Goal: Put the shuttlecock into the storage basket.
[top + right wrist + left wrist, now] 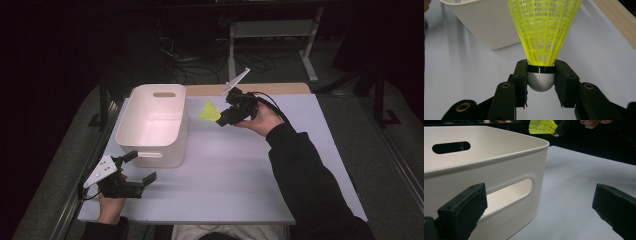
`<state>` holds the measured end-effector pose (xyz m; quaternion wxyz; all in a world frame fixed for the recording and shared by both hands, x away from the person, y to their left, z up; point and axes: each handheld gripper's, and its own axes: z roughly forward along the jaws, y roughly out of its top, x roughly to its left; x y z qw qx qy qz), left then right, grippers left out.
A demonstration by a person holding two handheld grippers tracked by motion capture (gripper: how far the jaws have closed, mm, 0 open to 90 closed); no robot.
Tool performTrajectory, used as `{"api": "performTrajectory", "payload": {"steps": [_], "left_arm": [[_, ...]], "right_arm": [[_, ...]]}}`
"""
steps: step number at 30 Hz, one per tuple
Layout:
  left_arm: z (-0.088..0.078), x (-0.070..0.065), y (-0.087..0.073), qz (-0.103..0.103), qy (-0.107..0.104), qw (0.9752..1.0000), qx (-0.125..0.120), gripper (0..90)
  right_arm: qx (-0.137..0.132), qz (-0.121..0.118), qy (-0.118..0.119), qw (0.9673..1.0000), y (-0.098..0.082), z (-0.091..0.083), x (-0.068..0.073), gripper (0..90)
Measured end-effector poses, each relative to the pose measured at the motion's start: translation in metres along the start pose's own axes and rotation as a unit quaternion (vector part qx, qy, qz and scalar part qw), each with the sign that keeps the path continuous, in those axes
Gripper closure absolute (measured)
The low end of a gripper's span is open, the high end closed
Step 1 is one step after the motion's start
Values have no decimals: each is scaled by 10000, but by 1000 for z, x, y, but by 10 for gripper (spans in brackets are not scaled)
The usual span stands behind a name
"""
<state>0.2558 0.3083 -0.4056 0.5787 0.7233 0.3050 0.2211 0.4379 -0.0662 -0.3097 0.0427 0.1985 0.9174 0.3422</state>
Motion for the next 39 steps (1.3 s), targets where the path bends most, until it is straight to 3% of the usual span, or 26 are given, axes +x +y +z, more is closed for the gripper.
{"api": "performTrajectory", "payload": {"steps": [11, 39], "left_arm": [[0, 0, 0, -2, -1, 10000, 2, 0], [0, 0, 0, -4, -5, 10000, 0, 0]], "right_arm": [[-78, -86, -11, 9999, 13, -9, 5, 632], [-185, -375, 38, 9991, 43, -11, 24, 632]]}}
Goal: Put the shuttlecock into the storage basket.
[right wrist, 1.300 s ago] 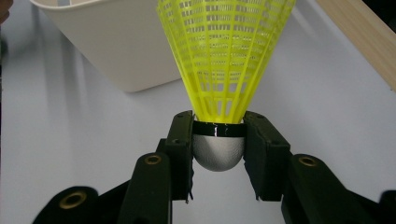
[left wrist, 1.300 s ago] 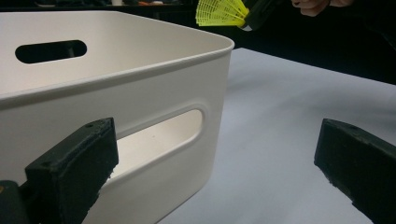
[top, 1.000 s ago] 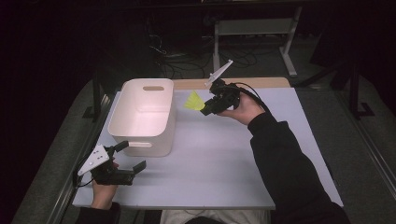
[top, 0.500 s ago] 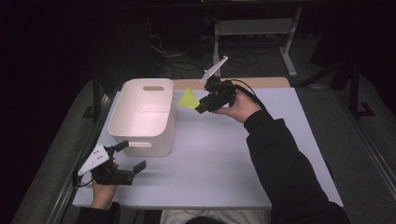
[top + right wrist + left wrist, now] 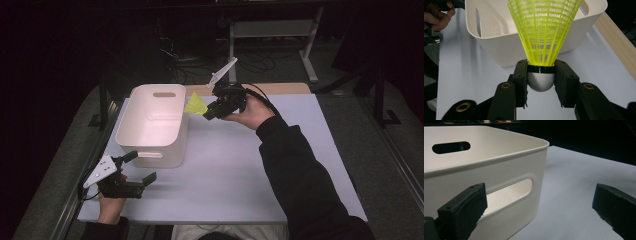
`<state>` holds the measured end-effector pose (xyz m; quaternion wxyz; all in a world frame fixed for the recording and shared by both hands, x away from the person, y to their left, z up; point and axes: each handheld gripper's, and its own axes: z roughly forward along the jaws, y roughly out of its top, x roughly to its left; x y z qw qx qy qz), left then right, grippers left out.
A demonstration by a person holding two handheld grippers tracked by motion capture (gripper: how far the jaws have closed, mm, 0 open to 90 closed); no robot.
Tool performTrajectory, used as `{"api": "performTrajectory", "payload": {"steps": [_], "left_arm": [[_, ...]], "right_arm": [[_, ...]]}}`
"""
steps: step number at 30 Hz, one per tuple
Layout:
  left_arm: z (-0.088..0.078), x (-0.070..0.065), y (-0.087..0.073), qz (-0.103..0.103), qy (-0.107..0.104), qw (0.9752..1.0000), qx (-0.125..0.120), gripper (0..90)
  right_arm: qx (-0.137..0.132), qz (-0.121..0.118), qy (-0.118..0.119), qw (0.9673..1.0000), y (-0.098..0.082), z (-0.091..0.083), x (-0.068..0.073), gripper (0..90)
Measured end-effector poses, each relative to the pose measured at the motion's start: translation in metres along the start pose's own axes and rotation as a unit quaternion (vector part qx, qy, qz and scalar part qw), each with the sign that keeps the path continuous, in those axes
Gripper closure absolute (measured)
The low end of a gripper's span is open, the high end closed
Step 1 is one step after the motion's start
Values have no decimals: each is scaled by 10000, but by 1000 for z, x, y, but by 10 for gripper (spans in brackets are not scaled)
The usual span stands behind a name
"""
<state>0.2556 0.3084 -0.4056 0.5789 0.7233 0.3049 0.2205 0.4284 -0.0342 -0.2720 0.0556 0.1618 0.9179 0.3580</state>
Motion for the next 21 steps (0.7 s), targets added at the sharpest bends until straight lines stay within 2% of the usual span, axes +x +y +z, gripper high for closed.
{"api": "performTrajectory", "payload": {"steps": [21], "left_arm": [[0, 0, 0, 3, 1, 10000, -6, 0]], "right_arm": [[-15, -187, 79, 9998, 18, 7, 9, 633]]}}
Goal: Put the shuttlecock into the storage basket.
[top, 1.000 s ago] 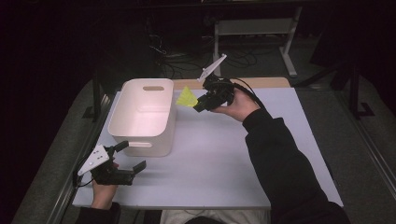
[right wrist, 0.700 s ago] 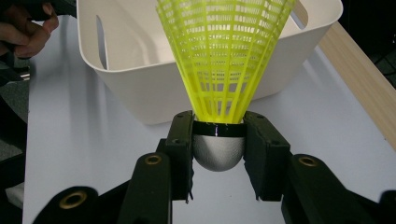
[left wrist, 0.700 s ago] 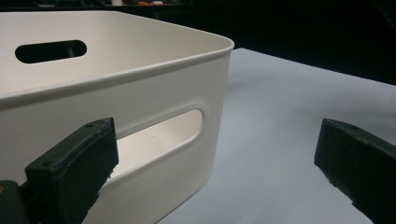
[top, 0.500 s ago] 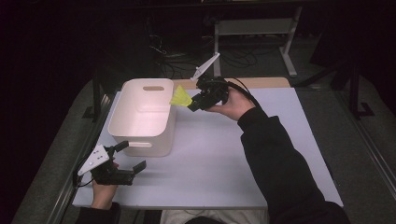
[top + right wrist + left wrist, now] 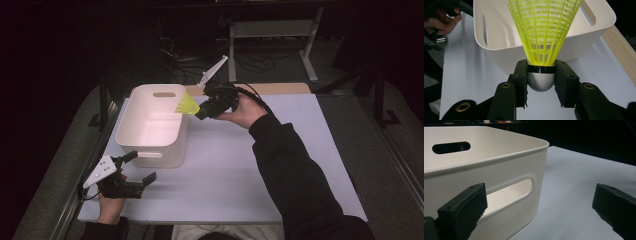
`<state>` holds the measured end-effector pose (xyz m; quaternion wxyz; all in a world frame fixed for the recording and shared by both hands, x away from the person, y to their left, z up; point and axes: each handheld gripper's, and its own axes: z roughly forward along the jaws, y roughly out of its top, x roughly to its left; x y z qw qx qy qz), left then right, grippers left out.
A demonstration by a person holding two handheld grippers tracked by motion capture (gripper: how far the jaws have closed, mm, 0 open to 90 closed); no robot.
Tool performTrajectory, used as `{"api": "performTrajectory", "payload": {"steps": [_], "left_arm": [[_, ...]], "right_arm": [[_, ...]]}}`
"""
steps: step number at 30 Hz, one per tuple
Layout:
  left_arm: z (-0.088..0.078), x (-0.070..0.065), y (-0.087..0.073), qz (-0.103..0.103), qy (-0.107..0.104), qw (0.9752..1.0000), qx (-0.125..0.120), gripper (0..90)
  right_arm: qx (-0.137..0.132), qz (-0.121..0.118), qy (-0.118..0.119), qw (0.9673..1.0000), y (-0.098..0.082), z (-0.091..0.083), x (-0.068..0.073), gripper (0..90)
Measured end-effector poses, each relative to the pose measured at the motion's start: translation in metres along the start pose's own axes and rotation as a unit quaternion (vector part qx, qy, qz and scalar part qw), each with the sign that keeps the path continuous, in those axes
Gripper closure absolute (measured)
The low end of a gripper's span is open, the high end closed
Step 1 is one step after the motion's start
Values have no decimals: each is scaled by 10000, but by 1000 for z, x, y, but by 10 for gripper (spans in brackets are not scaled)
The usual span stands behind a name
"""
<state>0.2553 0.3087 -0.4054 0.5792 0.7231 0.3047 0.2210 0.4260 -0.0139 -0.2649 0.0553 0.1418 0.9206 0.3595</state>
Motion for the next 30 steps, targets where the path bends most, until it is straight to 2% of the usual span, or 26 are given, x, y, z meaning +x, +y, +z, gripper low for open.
{"api": "performTrajectory", "payload": {"steps": [30], "left_arm": [[0, 0, 0, 8, -4, 10000, -8, 0]], "right_arm": [[38, -332, 149, 9993, 36, 16, 16, 632]]}}
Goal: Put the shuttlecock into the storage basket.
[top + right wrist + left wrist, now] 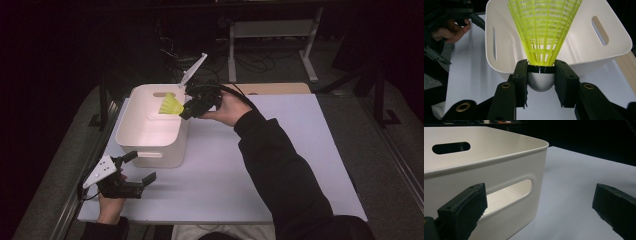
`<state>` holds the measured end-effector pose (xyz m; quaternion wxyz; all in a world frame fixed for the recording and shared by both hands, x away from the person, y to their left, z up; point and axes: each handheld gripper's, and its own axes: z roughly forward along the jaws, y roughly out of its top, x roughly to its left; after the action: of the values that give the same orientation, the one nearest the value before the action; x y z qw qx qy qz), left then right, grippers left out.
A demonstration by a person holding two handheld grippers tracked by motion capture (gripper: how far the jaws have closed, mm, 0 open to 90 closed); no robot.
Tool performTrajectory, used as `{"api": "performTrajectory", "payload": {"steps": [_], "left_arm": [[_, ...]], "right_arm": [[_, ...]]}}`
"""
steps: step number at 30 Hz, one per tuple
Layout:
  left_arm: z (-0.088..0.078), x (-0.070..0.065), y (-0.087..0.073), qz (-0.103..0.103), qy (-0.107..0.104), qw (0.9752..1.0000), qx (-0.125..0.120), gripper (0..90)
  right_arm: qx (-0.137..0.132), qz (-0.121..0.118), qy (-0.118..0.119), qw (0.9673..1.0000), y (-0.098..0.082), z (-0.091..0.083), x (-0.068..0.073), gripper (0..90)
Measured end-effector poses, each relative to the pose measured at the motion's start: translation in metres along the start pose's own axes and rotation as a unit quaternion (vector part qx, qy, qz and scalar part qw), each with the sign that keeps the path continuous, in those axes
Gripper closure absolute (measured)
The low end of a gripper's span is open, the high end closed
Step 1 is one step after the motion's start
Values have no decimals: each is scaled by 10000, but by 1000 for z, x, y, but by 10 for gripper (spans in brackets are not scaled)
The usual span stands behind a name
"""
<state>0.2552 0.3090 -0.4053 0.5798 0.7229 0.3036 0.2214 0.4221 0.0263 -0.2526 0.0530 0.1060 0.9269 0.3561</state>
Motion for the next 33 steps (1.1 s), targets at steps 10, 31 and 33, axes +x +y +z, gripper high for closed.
{"api": "performTrajectory", "payload": {"steps": [10, 31, 33], "left_arm": [[0, 0, 0, 7, -5, 10000, -5, 0], [0, 0, 0, -9, -4, 10000, -6, 0], [0, 0, 0, -12, -3, 10000, -7, 0]], "right_arm": [[24, -115, 96, 9999, 12, 11, 6, 633], [47, -213, 299, 9993, 21, 34, 11, 633], [61, -192, 320, 9993, 21, 36, 12, 633]]}}
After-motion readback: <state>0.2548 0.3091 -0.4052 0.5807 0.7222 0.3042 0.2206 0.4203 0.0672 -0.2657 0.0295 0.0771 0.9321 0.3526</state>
